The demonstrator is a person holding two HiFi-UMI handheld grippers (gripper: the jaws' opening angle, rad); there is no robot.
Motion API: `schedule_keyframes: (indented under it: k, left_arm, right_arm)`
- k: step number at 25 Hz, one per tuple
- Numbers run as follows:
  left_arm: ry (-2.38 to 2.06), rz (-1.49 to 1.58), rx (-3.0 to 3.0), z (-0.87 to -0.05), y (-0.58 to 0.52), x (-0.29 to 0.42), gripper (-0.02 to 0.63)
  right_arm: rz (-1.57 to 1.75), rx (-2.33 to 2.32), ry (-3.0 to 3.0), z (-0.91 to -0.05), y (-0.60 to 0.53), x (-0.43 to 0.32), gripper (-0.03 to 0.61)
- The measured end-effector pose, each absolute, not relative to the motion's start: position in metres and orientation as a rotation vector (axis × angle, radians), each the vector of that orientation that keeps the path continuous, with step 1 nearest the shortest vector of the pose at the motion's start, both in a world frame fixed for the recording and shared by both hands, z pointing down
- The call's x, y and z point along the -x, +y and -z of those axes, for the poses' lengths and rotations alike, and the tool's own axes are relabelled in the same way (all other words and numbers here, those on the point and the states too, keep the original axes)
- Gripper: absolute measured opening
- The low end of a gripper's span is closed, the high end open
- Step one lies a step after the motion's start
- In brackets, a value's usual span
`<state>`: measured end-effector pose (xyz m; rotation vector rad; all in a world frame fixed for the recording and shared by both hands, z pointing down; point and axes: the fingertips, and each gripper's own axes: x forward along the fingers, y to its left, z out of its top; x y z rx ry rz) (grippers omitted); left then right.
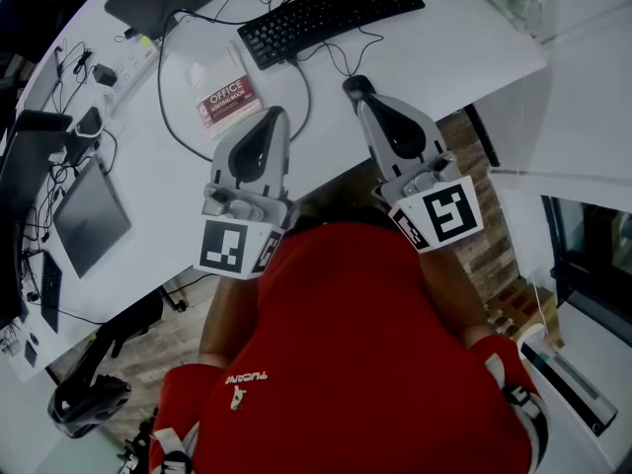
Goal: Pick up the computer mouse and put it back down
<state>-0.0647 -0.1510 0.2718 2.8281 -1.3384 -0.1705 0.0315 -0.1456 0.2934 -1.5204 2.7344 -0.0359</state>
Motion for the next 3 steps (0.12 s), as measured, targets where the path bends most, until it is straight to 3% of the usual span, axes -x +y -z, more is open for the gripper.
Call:
schedule_keyframes:
  k: [3]
  left_arm:
    - [-1.342,0.171,-2.825,-0.2726,-0.1511,0.0647,0.009]
  right_arm:
    - [0.035,1.522,2.734,-0.2933,-0.1460,-0.0326,0.003]
